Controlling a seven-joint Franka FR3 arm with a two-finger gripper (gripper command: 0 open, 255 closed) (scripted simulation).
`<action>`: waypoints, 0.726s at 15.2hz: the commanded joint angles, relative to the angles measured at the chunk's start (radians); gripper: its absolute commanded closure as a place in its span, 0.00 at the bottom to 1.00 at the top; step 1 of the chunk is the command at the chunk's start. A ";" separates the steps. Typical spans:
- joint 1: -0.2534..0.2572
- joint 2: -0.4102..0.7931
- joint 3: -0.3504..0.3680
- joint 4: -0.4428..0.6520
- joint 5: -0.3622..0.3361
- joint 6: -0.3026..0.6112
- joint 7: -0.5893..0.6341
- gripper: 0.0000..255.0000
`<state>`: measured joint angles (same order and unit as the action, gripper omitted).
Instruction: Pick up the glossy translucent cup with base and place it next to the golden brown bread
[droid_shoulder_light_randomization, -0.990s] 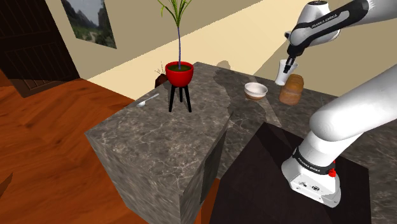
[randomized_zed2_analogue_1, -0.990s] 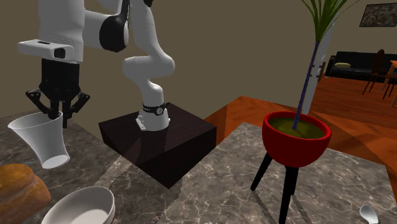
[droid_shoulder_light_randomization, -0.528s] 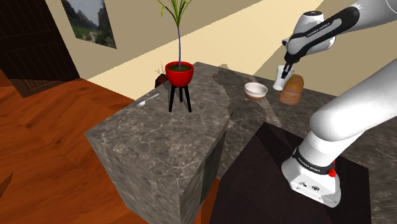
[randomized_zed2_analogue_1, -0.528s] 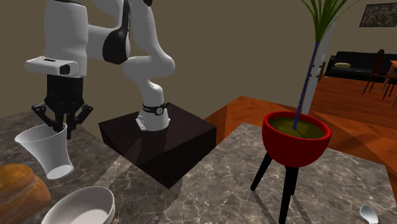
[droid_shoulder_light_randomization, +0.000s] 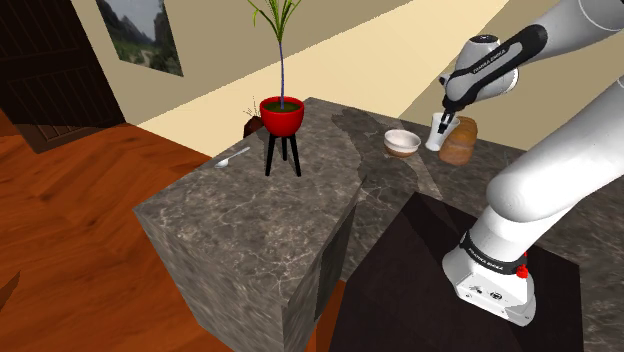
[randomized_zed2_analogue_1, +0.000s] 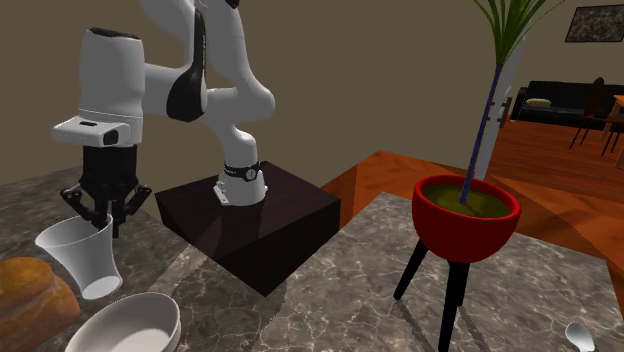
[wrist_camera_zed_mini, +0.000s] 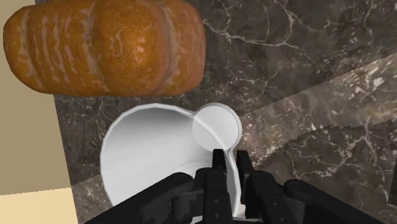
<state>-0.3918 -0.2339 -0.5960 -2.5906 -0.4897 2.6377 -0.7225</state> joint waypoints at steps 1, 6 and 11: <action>0.000 0.026 -0.007 -0.011 -0.001 0.037 0.004 1.00; 0.006 0.100 -0.023 -0.029 0.010 0.126 0.004 1.00; 0.013 0.182 -0.035 -0.042 0.039 0.218 -0.005 1.00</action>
<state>-0.3800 -0.0697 -0.6287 -2.6304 -0.4585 2.8348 -0.7249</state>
